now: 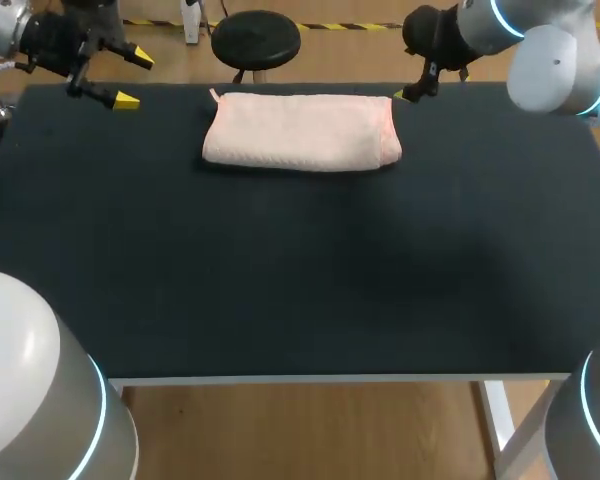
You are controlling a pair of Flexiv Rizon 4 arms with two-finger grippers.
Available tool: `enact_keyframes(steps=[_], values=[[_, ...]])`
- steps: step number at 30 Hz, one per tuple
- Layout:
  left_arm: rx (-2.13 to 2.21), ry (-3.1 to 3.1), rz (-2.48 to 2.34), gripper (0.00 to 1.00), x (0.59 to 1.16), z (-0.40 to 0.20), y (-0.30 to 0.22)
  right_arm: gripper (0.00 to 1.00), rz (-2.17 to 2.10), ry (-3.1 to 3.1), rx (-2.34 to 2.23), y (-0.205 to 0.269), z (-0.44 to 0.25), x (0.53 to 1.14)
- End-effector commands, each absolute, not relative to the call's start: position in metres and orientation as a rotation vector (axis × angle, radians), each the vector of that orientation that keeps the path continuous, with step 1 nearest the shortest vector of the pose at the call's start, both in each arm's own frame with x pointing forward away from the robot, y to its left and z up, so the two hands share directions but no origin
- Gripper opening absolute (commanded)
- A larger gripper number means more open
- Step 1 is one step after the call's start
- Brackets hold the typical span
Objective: Fold the towel
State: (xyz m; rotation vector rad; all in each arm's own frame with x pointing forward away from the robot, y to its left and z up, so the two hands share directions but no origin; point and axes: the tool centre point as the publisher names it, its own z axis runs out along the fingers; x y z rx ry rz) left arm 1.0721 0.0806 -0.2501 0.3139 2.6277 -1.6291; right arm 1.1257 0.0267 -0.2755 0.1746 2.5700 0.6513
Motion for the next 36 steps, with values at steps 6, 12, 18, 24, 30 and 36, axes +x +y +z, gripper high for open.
enact_keyframes(steps=[6, 12, 18, 24, 30, 36], values=[[0.325, 2.634, -1.635, 1.0, 1.075, -0.25, 0.082, 1.0, 0.649, 2.573, 0.175, 0.026, -0.274, 1.125], [0.325, 2.634, -1.635, 1.0, 1.075, -0.25, 0.082, 1.0, 0.649, 2.573, 0.175, 0.026, -0.274, 1.125], [0.325, 2.634, -1.635, 1.0, 1.075, -0.25, 0.082, 1.0, 0.889, 2.497, 0.416, 0.049, -0.275, 1.119], [0.325, 2.634, -1.635, 1.0, 1.075, -0.25, 0.082, 1.0, 1.194, 2.321, 0.875, 0.079, -0.266, 1.11], [0.325, 2.634, -1.635, 1.0, 1.075, -0.25, 0.082, 1.0, 1.342, 2.151, 1.257, 0.079, -0.261, 1.115], [0.325, 2.634, -1.635, 1.0, 1.075, -0.25, 0.082, 1.0, 1.536, 2.056, 1.467, 0.071, -0.262, 1.115]])
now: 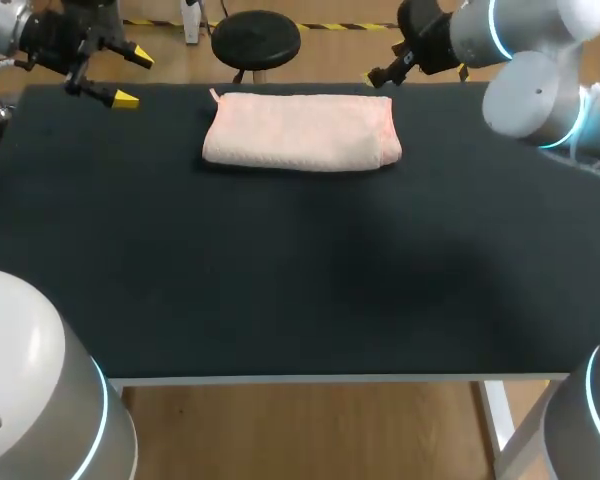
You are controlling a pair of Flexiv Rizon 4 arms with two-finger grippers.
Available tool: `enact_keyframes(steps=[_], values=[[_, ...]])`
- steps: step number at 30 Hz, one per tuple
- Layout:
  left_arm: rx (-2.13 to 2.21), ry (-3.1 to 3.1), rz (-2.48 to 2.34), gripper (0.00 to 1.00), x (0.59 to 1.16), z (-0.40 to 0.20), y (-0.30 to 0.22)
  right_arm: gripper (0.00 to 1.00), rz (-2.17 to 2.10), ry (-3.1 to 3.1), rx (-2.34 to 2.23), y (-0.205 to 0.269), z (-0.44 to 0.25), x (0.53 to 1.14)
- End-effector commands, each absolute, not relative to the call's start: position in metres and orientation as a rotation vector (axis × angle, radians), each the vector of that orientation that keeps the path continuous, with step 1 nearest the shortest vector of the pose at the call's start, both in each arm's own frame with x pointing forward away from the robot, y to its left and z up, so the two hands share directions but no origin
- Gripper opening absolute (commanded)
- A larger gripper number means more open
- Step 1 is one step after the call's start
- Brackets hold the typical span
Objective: Fold the towel
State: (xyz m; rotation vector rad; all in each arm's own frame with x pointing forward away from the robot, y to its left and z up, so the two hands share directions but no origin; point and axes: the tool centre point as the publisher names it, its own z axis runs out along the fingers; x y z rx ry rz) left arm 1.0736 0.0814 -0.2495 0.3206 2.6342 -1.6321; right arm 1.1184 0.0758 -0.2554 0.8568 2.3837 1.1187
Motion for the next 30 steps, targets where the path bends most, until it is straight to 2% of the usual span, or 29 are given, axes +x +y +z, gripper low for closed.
enact_keyframes(steps=[1, 13, 30], values=[[0.325, 2.634, -1.635, 1.0, 1.075, -0.25, 0.082, 1.0, 1.565, 2.048, 1.511, 0.07, -0.263, 1.114], [0.325, 2.634, -1.635, 1.0, 1.075, -0.25, 0.082, 1.0, 1.767, 2.157, 1.83, 0.058, -0.285, 1.103], [0.325, 2.634, -1.635, 1.0, 1.075, -0.25, 0.082, 1.0, 1.709, 2.531, 1.897, 0.057, -0.32, 1.089]])
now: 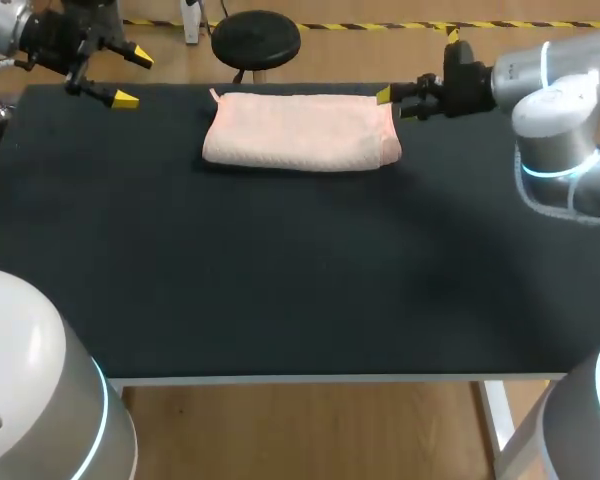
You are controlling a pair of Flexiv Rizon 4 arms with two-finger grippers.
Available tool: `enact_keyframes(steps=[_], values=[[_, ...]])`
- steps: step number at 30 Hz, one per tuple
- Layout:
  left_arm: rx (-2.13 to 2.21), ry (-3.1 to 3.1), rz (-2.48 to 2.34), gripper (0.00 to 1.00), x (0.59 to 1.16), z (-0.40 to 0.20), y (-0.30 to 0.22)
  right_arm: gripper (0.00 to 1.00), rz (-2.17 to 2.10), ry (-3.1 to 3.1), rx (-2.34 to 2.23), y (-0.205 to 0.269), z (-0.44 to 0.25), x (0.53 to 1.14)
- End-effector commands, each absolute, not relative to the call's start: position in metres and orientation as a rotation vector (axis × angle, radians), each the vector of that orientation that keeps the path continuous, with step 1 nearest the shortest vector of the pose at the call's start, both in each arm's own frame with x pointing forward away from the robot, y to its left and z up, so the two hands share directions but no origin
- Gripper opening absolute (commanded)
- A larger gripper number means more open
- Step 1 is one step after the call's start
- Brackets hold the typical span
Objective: Fold the towel
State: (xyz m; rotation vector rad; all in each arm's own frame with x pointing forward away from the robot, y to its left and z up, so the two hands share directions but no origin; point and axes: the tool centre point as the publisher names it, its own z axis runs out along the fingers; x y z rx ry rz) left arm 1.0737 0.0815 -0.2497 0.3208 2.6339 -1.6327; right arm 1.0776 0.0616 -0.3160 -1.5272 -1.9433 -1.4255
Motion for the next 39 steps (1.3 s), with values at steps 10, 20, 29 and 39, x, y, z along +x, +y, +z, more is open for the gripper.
enact_keyframes(steps=[10, 20, 29, 39], values=[[0.325, 2.634, -1.635, 1.0, 1.075, -0.25, 0.082, 1.0, -1.182, -1.929, -1.479, 0.049, -0.342, 1.092], [0.325, 2.634, -1.635, 1.0, 1.075, -0.25, 0.082, 1.0, -1.133, -1.933, -1.53, 0.037, -0.364, 1.099], [0.325, 2.634, -1.635, 1.0, 1.075, -0.25, 0.082, 1.0, -1.105, -1.923, -1.574, 0.034, -0.382, 1.111], [0.325, 2.634, -1.635, 1.0, 1.075, -0.25, 0.082, 1.0, -1.082, -1.931, -1.591, 0.043, -0.398, 1.127]])
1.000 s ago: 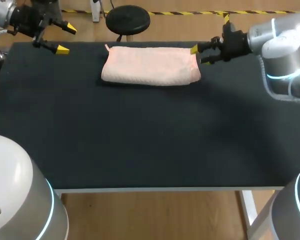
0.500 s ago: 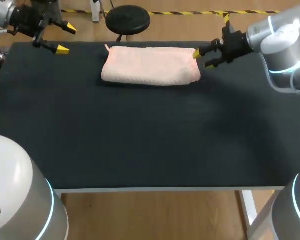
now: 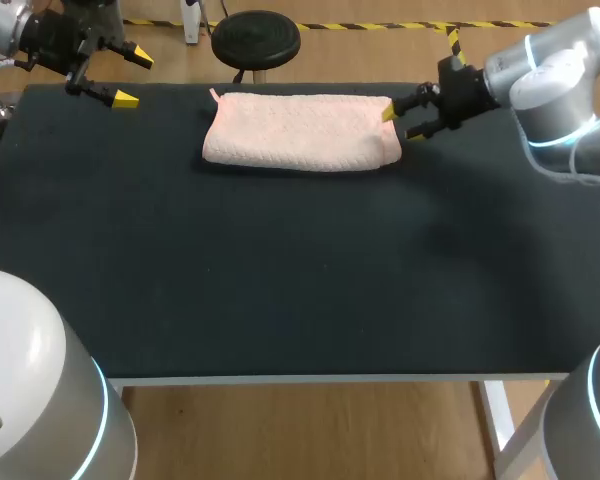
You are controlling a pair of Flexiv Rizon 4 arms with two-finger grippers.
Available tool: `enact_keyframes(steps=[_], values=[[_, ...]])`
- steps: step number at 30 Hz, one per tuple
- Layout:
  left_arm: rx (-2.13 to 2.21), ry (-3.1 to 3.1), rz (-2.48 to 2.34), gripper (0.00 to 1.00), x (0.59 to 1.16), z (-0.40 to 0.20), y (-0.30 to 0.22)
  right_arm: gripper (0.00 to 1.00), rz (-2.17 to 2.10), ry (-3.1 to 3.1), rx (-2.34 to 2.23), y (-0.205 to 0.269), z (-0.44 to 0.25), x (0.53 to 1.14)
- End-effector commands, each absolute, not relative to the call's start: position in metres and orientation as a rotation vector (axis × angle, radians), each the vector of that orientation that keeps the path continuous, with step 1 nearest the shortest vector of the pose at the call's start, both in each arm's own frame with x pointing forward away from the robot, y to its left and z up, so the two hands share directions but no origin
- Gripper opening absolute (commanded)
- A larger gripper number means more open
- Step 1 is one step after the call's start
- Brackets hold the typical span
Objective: Fold the towel
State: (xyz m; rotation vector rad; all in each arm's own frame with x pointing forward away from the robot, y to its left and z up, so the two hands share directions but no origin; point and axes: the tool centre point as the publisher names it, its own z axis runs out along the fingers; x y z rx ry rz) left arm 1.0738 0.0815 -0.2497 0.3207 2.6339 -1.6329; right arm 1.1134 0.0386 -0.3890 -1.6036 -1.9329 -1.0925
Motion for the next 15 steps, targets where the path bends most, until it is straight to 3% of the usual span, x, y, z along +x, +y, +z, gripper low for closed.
enact_keyframes(steps=[1, 15], values=[[0.325, 2.634, -1.635, 1.0, 1.075, -0.25, 0.082, 1.0, -1.079, -1.931, -1.594, 0.043, -0.398, 1.128], [0.325, 2.634, -1.635, 1.0, 1.075, -0.25, 0.082, 1.0, -1.059, -1.916, -1.67, 0.046, -0.407, 1.143]])
